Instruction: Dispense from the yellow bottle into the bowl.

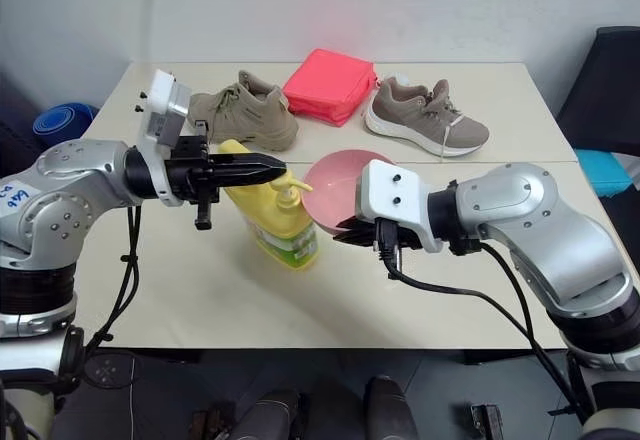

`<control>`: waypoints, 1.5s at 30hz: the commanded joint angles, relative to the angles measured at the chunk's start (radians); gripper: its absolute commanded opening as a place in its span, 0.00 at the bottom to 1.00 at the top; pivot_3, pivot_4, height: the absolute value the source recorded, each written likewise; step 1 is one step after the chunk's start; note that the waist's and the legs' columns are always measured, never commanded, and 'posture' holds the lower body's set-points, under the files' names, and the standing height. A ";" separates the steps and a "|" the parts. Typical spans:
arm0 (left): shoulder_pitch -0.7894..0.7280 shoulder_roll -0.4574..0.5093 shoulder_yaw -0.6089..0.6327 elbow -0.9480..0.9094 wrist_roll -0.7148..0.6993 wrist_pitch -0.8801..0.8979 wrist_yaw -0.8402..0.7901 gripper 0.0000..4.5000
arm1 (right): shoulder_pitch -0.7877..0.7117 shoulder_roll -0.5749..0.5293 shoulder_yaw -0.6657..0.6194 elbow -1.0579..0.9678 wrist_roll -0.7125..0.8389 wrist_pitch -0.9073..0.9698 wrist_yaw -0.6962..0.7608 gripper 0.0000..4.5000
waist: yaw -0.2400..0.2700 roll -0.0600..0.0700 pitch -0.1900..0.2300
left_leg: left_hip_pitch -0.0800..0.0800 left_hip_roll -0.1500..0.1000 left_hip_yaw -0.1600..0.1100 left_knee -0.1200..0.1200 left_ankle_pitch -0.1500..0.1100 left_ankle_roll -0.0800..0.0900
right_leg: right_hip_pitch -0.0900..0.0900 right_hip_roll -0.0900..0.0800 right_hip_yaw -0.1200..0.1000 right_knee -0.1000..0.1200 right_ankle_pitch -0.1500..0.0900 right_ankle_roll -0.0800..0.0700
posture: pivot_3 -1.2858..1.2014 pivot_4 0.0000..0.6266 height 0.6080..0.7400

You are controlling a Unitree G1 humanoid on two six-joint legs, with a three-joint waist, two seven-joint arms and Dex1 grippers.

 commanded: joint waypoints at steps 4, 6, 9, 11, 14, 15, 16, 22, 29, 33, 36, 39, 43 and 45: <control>0.050 -0.024 -0.122 0.006 0.050 0.100 0.041 0.02 | -0.002 0.018 -0.005 -0.031 0.019 -0.023 -0.003 0.00 | 0.001 0.000 -0.002 | 0.002 0.000 0.000 0.000 0.000 0.000 | 0.001 0.000 0.000 0.000 0.000 0.000 | 0.52 0.24 1.00; 0.049 -0.020 -0.136 0.004 0.052 0.118 0.039 0.02 | -0.003 0.019 -0.004 -0.030 0.019 -0.025 -0.004 0.00 | 0.001 0.000 -0.002 | 0.003 0.000 0.000 0.000 0.000 0.000 | 0.002 0.000 0.001 0.000 0.000 0.000 | 0.52 0.24 1.00; 0.050 -0.013 -0.158 -0.001 0.059 0.137 0.035 0.02 | -0.004 0.021 -0.005 -0.028 0.021 -0.026 -0.006 0.00 | 0.001 0.000 -0.003 | 0.005 0.000 0.001 -0.001 0.000 0.000 | 0.003 0.000 0.001 0.000 0.000 0.000 | 0.52 0.24 1.00; 0.051 -0.011 -0.175 -0.002 0.064 0.148 0.037 0.02 | -0.005 0.025 -0.006 -0.026 0.023 -0.025 -0.009 0.00 | 0.001 0.000 -0.003 | 0.007 0.000 0.001 -0.001 -0.001 0.000 | 0.005 0.000 0.001 -0.001 0.000 0.000 | 0.52 0.24 1.00; 0.058 -0.008 -0.203 0.000 0.085 0.149 0.045 0.02 | -0.004 0.027 -0.005 -0.026 0.024 -0.024 -0.014 0.00 | 0.002 0.001 -0.004 | 0.010 0.000 0.000 -0.003 -0.001 0.000 | 0.008 0.000 0.002 -0.003 0.000 0.000 | 0.52 0.24 1.00; 0.060 -0.011 -0.204 -0.001 0.087 0.147 0.047 0.02 | -0.003 0.027 -0.005 -0.027 0.024 -0.024 -0.014 0.00 | 0.002 0.002 -0.005 | 0.012 0.000 0.000 -0.003 -0.001 0.000 | 0.011 0.000 0.002 -0.005 0.000 0.000 | 0.52 0.24 1.00; 0.061 -0.024 -0.191 0.003 0.081 0.144 0.055 0.02 | -0.003 0.028 -0.005 -0.026 0.023 -0.024 -0.017 0.00 | 0.002 0.003 -0.006 | 0.013 0.001 -0.001 -0.004 -0.001 0.000 | 0.014 0.000 0.001 -0.007 0.000 0.000 | 0.52 0.24 1.00; 0.051 -0.059 -0.085 0.033 0.038 0.123 0.064 0.02 | 0.016 0.020 -0.016 -0.016 0.010 -0.041 -0.028 0.00 | 0.002 0.004 -0.007 | 0.013 0.001 -0.004 -0.004 -0.001 0.000 | 0.016 0.000 0.002 -0.009 0.000 0.000 | 0.52 0.24 1.00; 0.045 -0.026 0.045 0.069 0.002 0.087 0.015 0.02 | 0.069 -0.005 -0.060 0.029 -0.009 -0.102 -0.021 0.00 | 0.002 0.001 -0.003 | 0.008 0.001 -0.005 -0.004 -0.002 0.000 | 0.011 0.000 0.001 -0.007 0.000 0.000 | 0.52 0.24 1.00; 0.066 0.014 0.118 0.081 -0.009 0.047 -0.032 0.02 | 0.150 -0.061 -0.122 0.096 -0.034 -0.172 0.005 0.00 | 0.001 0.001 -0.003 | 0.003 0.000 -0.005 -0.003 -0.002 0.000 | 0.007 0.000 0.000 -0.007 0.000 0.000 | 0.52 0.24 1.00; 0.090 0.030 0.168 0.067 -0.021 0.012 -0.059 0.02 | 0.224 -0.101 -0.152 0.165 -0.068 -0.242 0.021 0.00 | 0.003 0.001 -0.003 | -0.006 0.000 -0.005 0.000 -0.002 0.000 | -0.001 0.000 -0.001 -0.004 0.000 0.000 | 0.52 0.24 1.00; 0.141 0.029 0.235 0.047 -0.033 -0.025 -0.057 0.02 | 0.305 -0.091 -0.187 0.274 -0.095 -0.330 0.019 0.00 | 0.002 0.001 -0.003 | -0.005 0.000 -0.004 0.000 -0.002 0.000 | -0.001 0.000 -0.002 -0.005 0.000 0.000 | 0.52 0.24 1.00; 0.318 0.032 0.266 0.025 0.047 -0.184 -0.097 0.18 | 0.391 -0.023 -0.198 0.552 -0.182 -0.611 0.003 0.00 | -0.004 0.001 -0.003 | -0.003 0.000 -0.002 0.000 -0.002 0.000 | 0.000 0.000 -0.002 -0.005 0.000 0.000 | 0.52 0.24 1.00; 0.402 0.010 0.282 0.042 0.080 -0.261 -0.093 0.31 | 0.396 0.019 -0.201 0.672 -0.212 -0.742 -0.004 0.00 | -0.004 0.002 -0.003 | -0.002 0.000 0.000 -0.001 -0.002 0.000 | -0.001 0.000 -0.001 -0.005 0.000 0.000 | 0.52 0.24 1.00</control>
